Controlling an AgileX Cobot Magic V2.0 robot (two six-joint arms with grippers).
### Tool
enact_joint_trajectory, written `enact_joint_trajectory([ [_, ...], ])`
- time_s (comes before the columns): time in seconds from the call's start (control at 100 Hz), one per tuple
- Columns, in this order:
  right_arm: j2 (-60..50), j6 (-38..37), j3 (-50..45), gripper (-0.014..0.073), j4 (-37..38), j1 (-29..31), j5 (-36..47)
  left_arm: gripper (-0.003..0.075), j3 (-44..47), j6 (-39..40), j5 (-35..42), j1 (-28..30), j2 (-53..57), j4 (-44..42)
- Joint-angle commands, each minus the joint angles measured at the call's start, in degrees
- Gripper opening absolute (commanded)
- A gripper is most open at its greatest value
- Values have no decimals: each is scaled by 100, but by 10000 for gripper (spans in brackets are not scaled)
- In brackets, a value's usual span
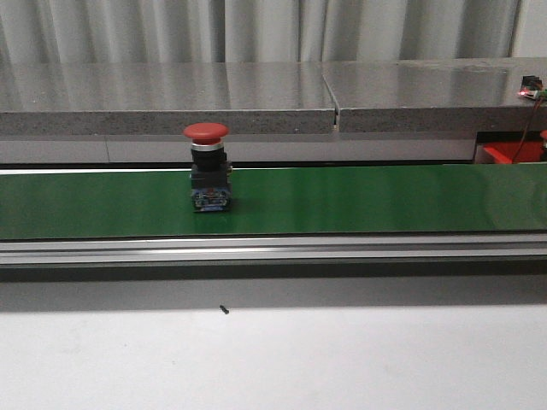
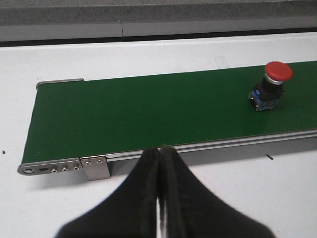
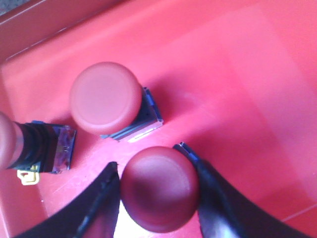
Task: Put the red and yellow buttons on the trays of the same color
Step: 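Carry the red button into the red tray and open the right gripper, then lower the right gripper onto the last red button on the belt and grasp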
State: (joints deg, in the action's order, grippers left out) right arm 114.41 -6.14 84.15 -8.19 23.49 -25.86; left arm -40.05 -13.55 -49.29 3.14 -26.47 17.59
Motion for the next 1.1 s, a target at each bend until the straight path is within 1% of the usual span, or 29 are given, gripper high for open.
enact_joint_trajectory([
  [0.0,-286,-8,139,438,11,50,249,-20,-126,4,356,-41,-30,141],
  [0.06,-326,-3,139,578,102,82,217,-20,-126,4,356,-41,-30,141],
  [0.11,-380,-3,139,641,159,100,145,-20,-126,4,356,-41,-30,141],
  [0.14,-405,-3,139,656,177,100,73,-20,-126,4,356,-41,-30,141],
  [0.25,-649,-3,34,654,206,100,-24,-20,-126,4,356,-41,-30,141],
  [0.4,-1157,67,-337,654,264,23,-57,-20,-126,4,356,-41,-30,141],
  [0.49,-1537,297,-590,654,336,-129,-220,-20,-126,4,356,-41,-30,141],
  [0.65,-2179,1178,-935,654,350,-593,-719,-20,-126,4,356,-41,-30,141],
  [0.78,-2575,2050,-1009,654,264,-1159,-1486,-20,-126,4,356,-41,-30,141],
  [0.85,-2730,2509,-1014,654,-5,-1491,-1873,-20,-126,4,356,-41,-30,141],
  [1.01,-2940,3609,-1014,654,-929,-2121,-2615,-20,-126,4,356,-41,-30,141],
  [1.09,-2940,3988,-1014,654,-1271,-2462,-2906,-20,-126,4,356,-41,-30,141],
])
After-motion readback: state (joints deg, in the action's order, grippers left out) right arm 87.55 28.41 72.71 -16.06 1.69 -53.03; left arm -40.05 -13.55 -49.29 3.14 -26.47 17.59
